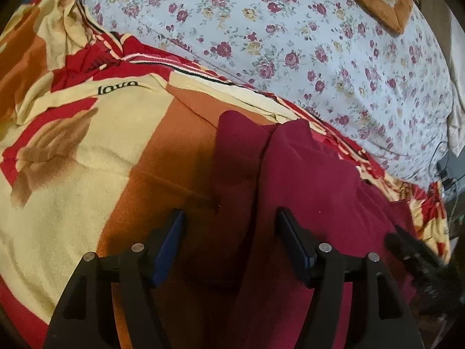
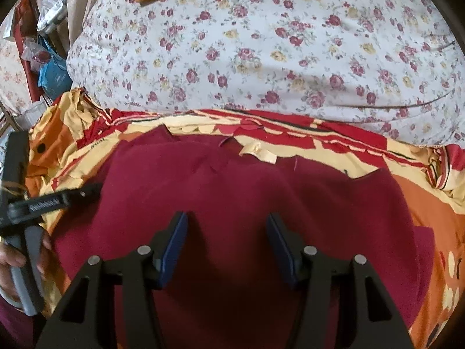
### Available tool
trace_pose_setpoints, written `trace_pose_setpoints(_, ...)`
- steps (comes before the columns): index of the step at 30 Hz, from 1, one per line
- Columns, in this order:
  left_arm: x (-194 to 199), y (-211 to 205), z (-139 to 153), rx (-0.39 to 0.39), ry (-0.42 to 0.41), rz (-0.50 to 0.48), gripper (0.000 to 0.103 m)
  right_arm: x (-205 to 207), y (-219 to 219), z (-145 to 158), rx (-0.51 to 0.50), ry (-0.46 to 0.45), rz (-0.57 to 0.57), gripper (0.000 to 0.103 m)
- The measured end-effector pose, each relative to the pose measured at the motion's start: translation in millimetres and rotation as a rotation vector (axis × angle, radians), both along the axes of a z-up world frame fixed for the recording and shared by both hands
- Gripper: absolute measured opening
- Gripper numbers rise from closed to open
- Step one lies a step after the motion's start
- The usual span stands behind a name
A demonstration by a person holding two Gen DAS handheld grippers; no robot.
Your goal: Fold small clothes
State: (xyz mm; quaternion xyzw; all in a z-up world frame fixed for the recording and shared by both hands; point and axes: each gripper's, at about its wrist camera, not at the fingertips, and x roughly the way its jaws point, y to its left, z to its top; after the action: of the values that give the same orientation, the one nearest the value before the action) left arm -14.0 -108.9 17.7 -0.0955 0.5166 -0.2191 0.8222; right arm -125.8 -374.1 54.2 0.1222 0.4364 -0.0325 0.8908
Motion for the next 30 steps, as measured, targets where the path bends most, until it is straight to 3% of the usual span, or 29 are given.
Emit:
trace_pose_setpoints(3,3.7,3.7,-1.6,-0.044,0.032,0.011,0.057,-1.0,0.4,-2.6,-0.001,-0.008,0.003,0.060)
trace_pose_setpoints(8,0.4,-1.0,-0.1,-0.016,0.014,-0.009,0.055,-2.0,-2.8,-1.9,0.024,-0.009,0.001,0.060)
trace_pose_setpoints(10,0.8,-1.1,-0.1,-0.030,0.025,-0.026,0.043,-3.1,-2.5,0.2,0.023,-0.013,0.002,0.060)
trace_pose_setpoints(13,0.6,0.9,-0.1,-0.054,0.039,-0.030,0.039,-4.1,-2.2,2.0,0.022,-0.018,0.002,0.060)
trace_pose_setpoints(17,-0.4,1.2,-0.8,-0.059,0.038,-0.022,0.039,-5.6,-2.6,9.8,0.024,-0.034,-0.014,0.059)
trace_pose_setpoints(22,0.0,2.1,-2.1,-0.071,0.046,-0.006,0.041,-2.7,6.7,21.3,0.028,-0.052,0.017,0.051)
trace_pose_setpoints(30,-1.4,2.9,-1.7,-0.076,0.047,0.009,0.042,7.2,22.5,2.4,-0.009,0.019,0.045,0.050)
